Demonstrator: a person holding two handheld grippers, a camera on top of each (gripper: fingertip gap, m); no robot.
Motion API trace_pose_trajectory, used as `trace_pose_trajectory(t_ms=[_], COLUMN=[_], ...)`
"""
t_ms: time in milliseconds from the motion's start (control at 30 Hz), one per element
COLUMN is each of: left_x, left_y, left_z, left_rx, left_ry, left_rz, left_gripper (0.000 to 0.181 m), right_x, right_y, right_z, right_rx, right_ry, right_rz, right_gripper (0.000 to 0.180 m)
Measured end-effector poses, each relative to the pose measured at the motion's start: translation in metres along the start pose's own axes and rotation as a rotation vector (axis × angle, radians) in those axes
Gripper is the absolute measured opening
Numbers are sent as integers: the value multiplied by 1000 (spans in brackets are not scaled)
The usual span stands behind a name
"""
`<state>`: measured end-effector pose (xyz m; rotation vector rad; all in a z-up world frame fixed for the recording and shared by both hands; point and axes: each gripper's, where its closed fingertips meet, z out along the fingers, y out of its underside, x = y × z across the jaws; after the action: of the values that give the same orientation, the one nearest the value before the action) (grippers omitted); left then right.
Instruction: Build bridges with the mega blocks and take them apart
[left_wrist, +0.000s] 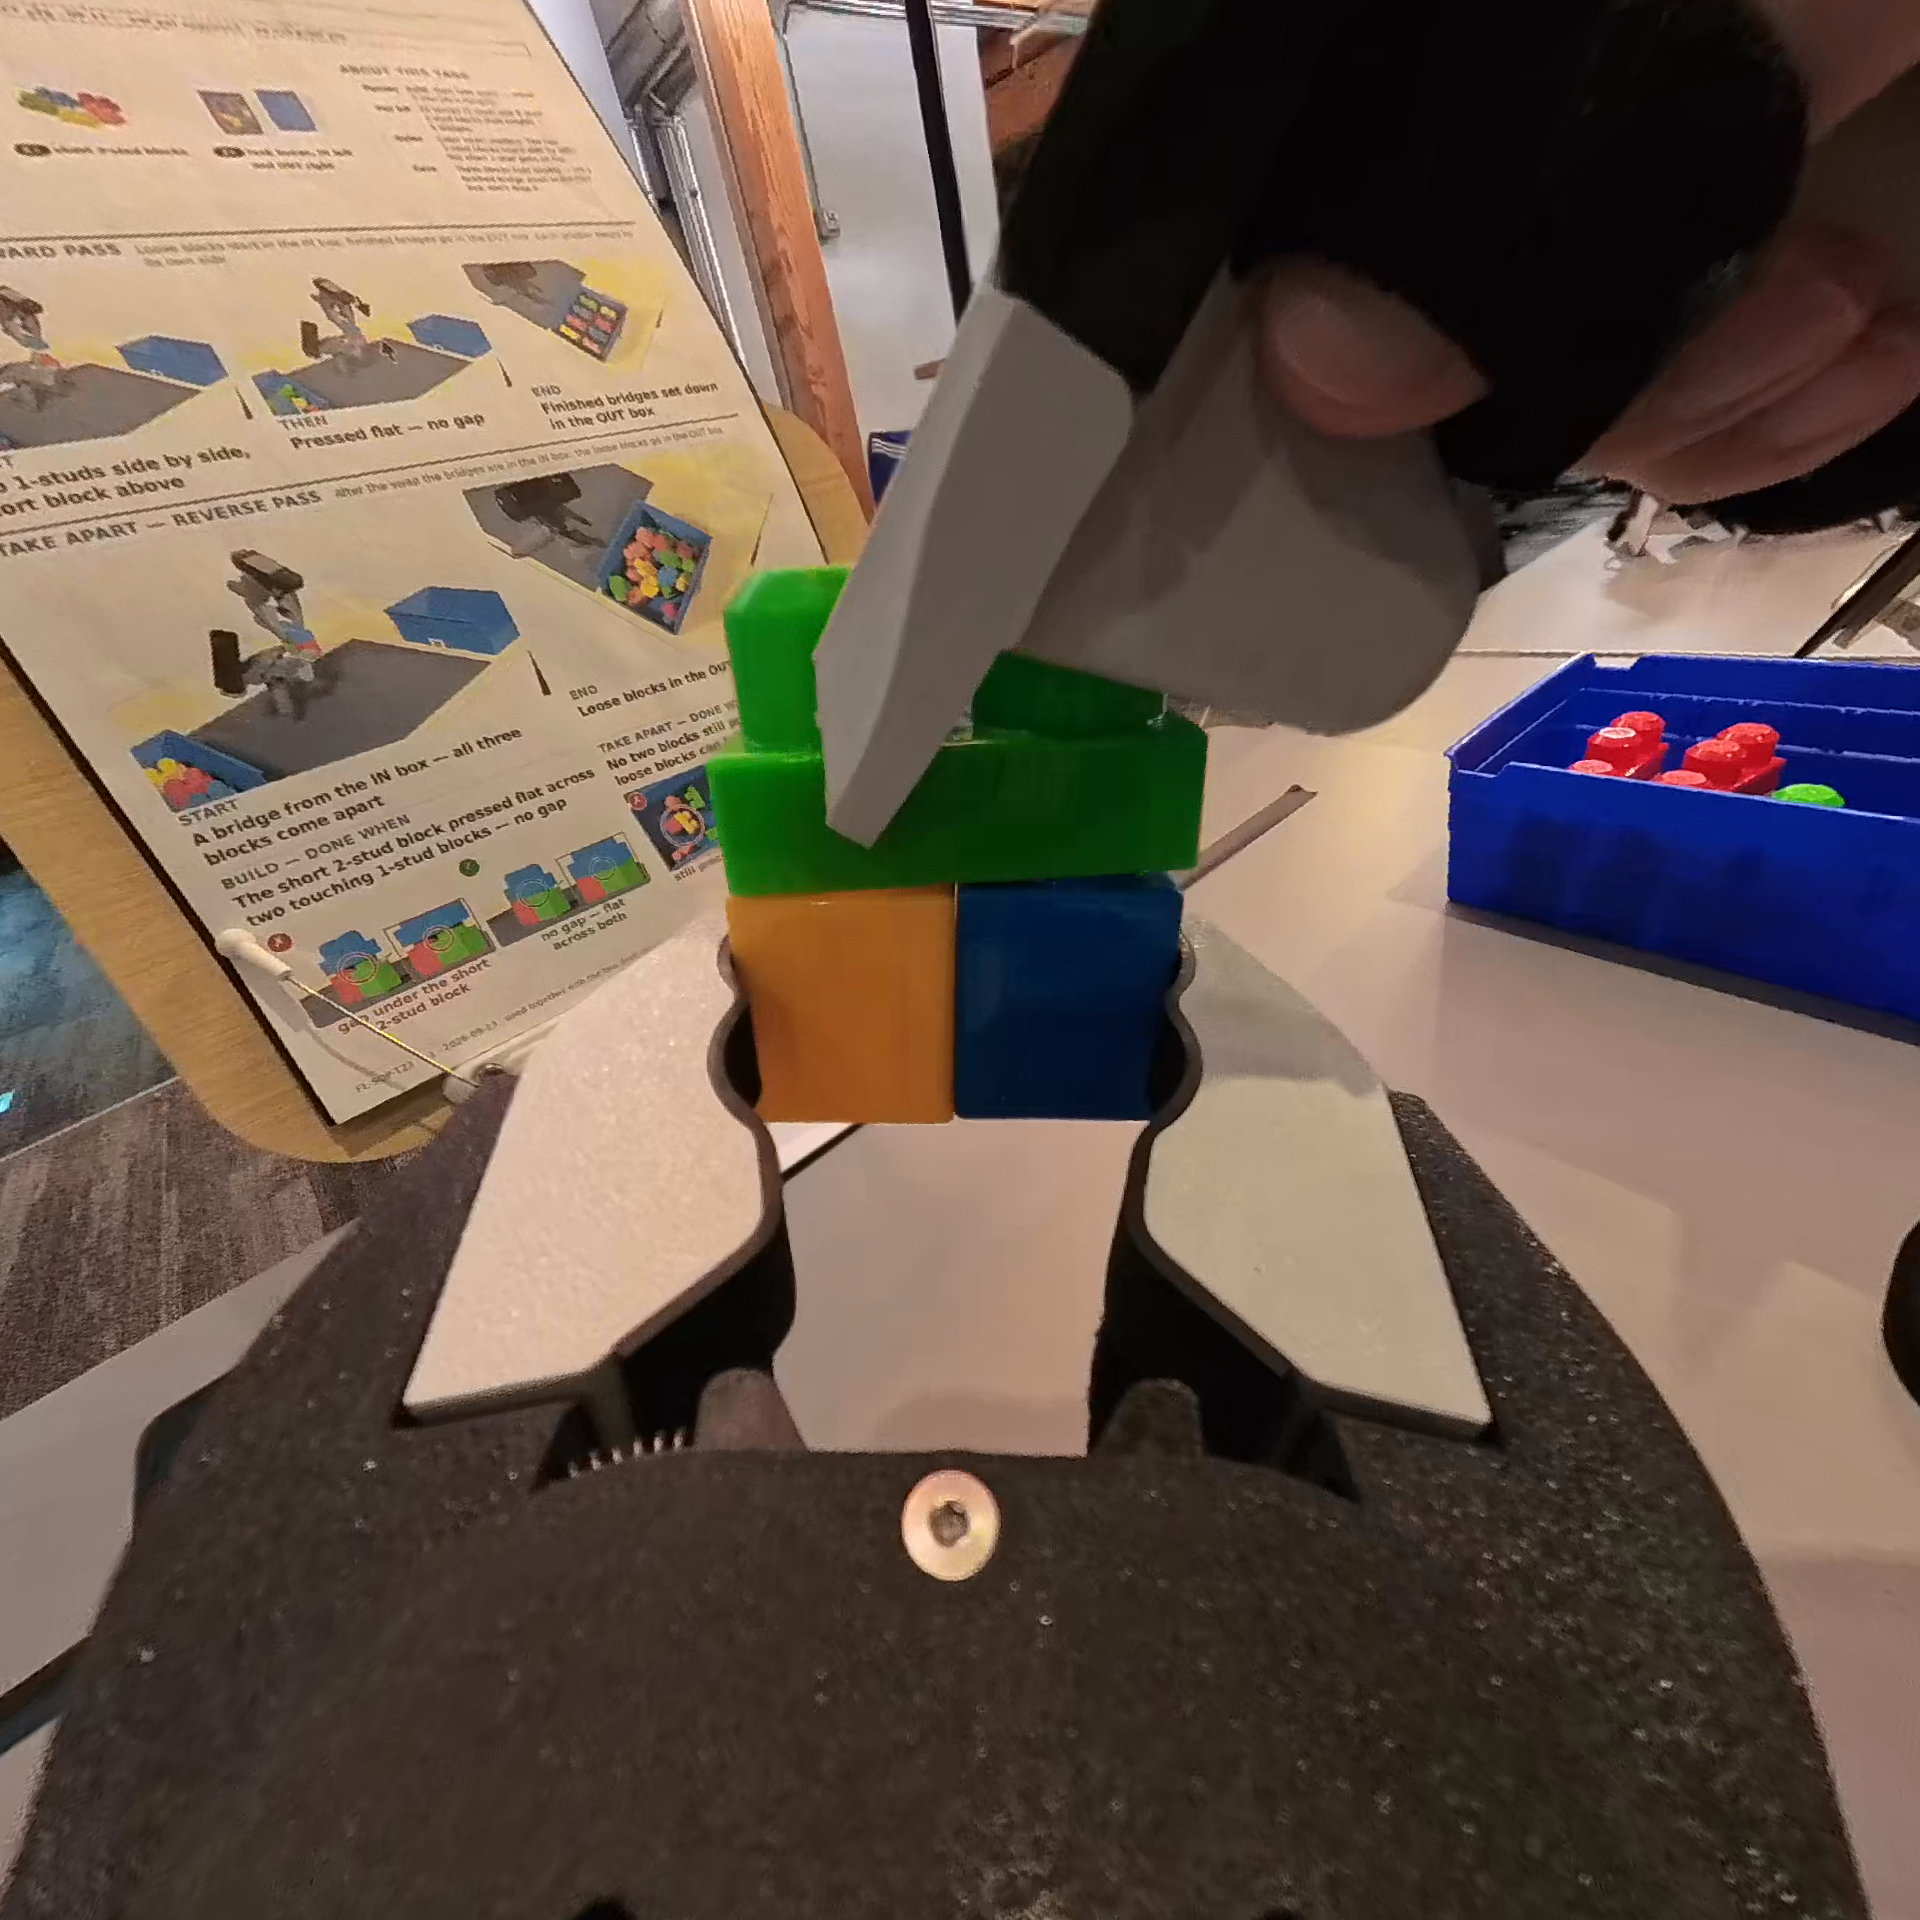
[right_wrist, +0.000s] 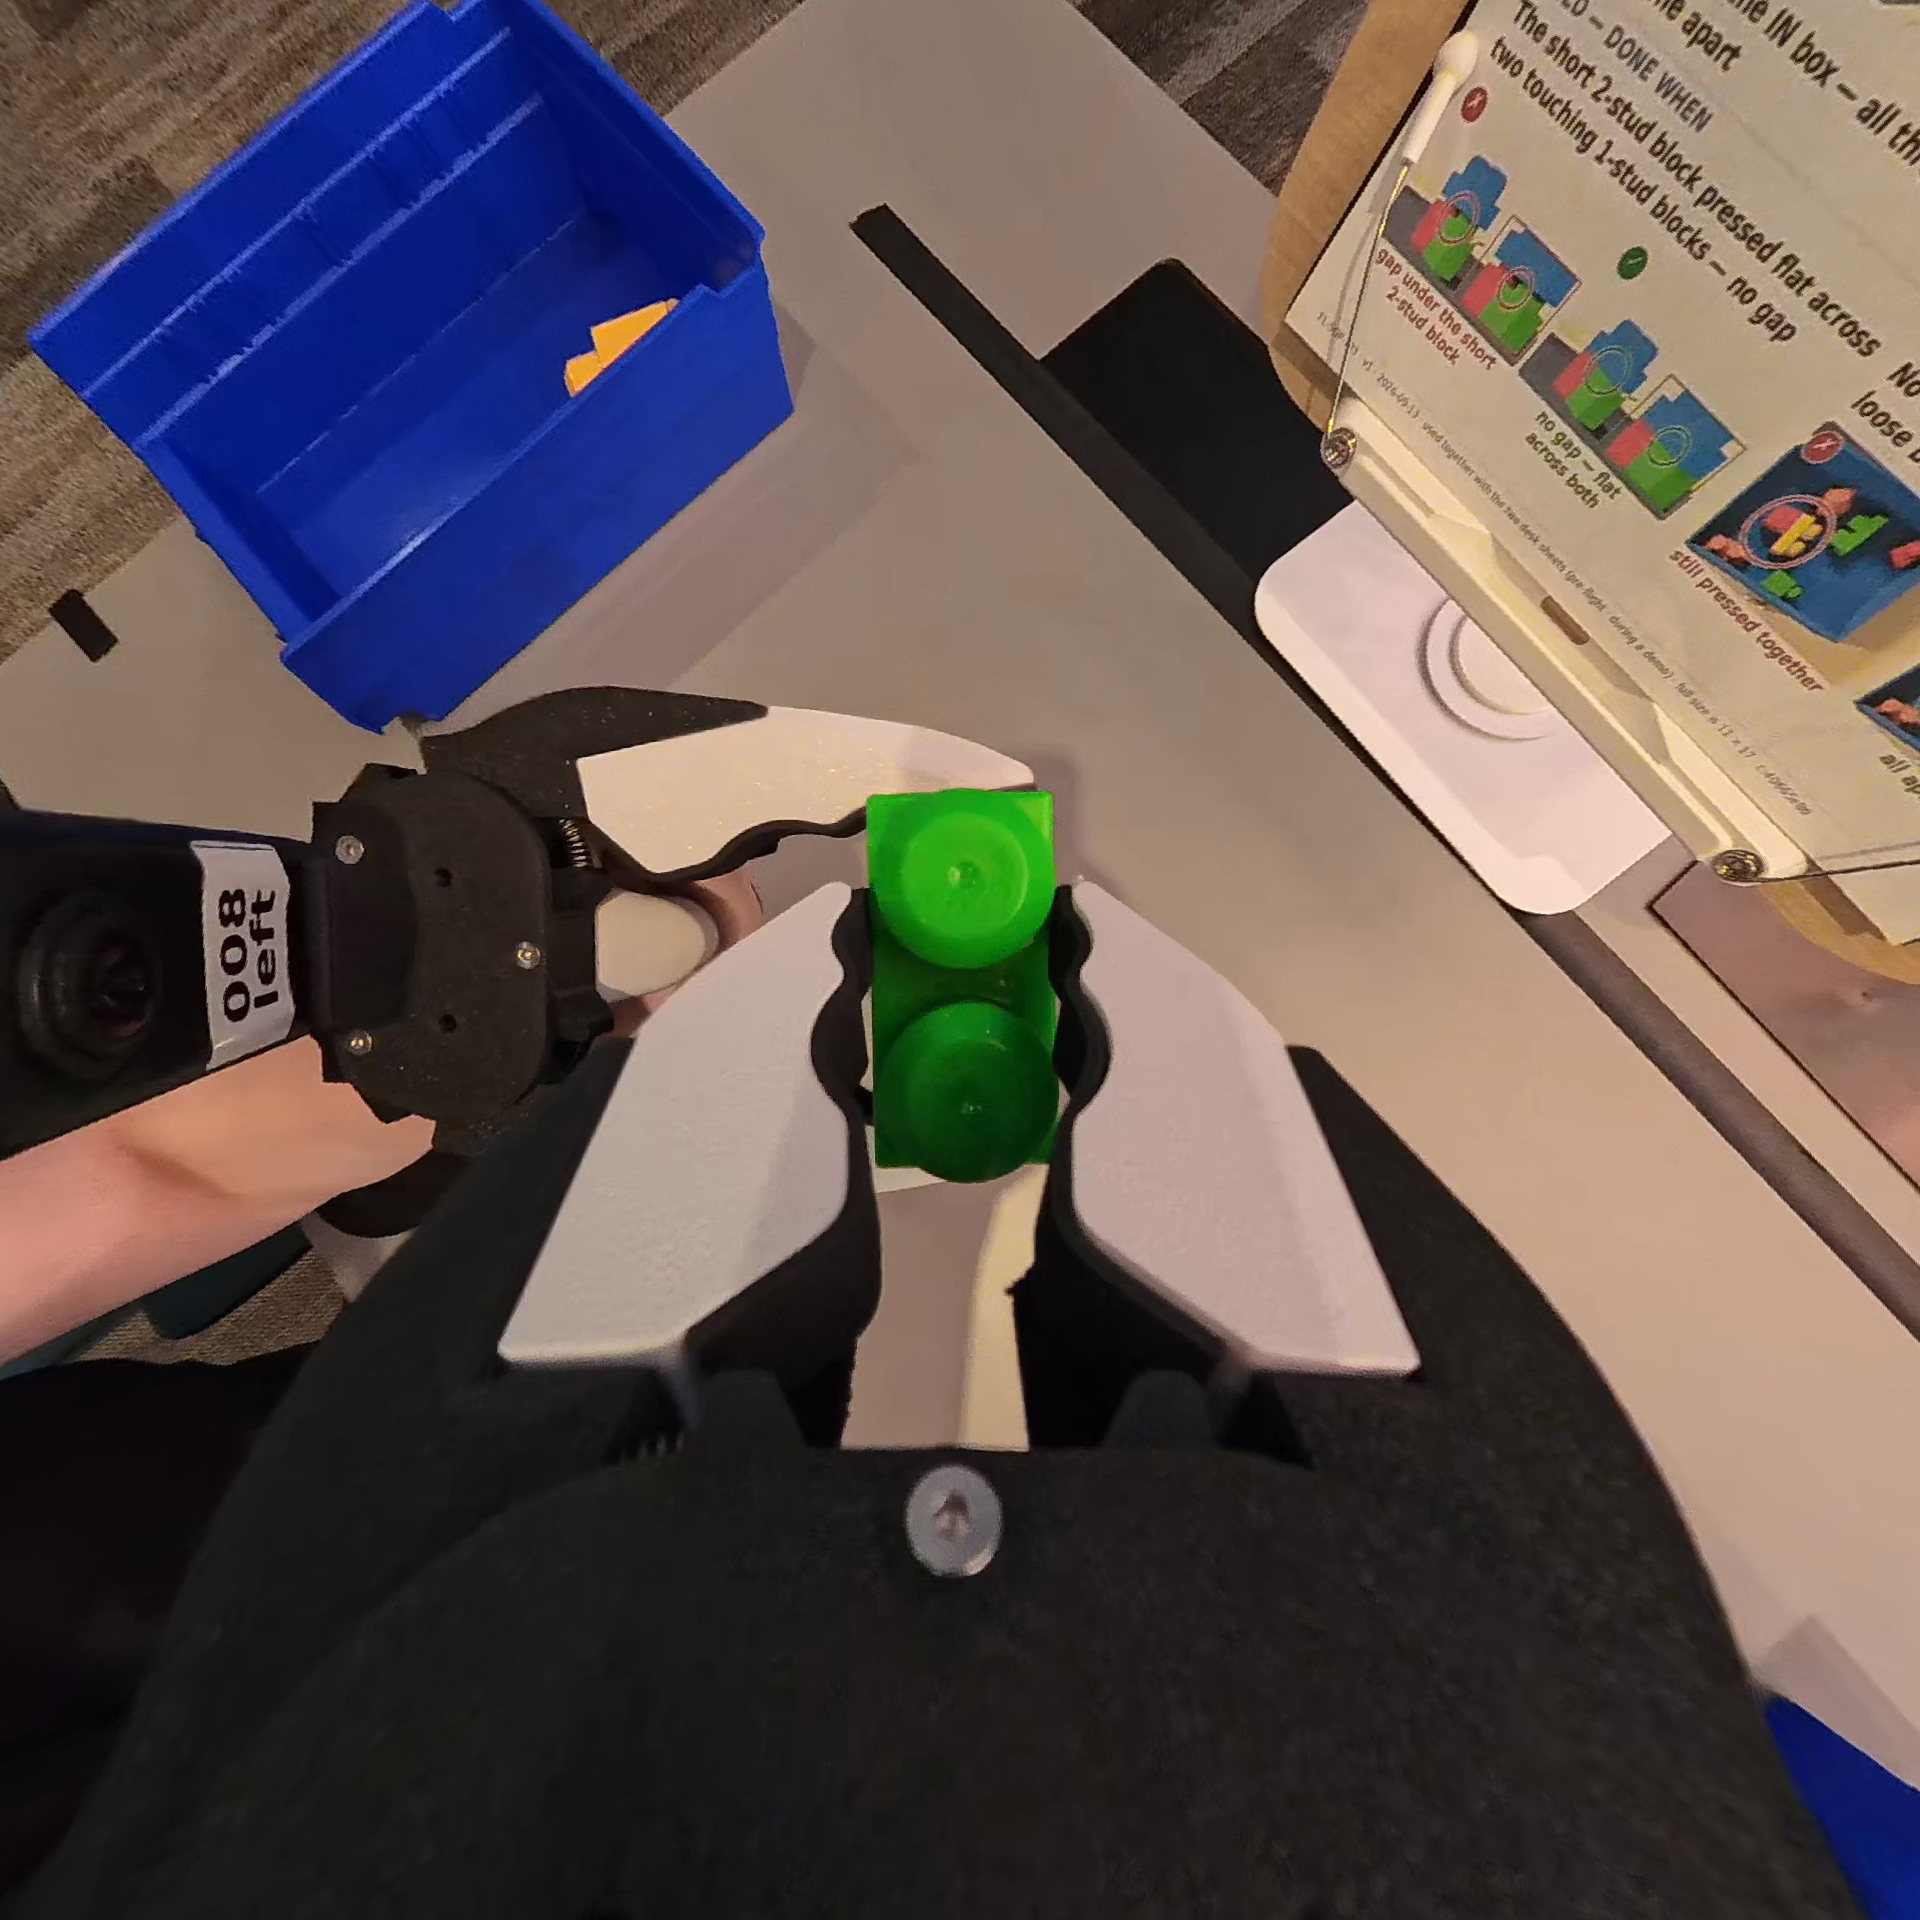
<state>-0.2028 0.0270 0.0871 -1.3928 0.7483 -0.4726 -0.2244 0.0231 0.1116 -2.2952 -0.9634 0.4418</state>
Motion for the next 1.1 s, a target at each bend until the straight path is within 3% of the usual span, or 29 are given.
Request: trace_pose_trajectory(t_ms=[233,333,467,533,1100], left_x=[-2,-6,-9,-8,-2], left_y=[-4,-2,0,1,-9], left_z=[1,1,1,2,-4], left_rx=[8,-10,-15,-18,44], left_ry=[28,-8,-1,0,-16], left_rz=[-4,38,10,14,21], left_gripper=[74,74,74,74,73], right_x=[3,14,12,4,-3], right_y=[-4,2,21,24,28], right_z=[-7,-15,-14,-12,-18], right_rx=[5,-32,-118,-129,-82], right_ry=[36,97,37,-29,-97], right_rz=[-75,-76,-25,-15,20], right_gripper=[33,52,48,34,34])
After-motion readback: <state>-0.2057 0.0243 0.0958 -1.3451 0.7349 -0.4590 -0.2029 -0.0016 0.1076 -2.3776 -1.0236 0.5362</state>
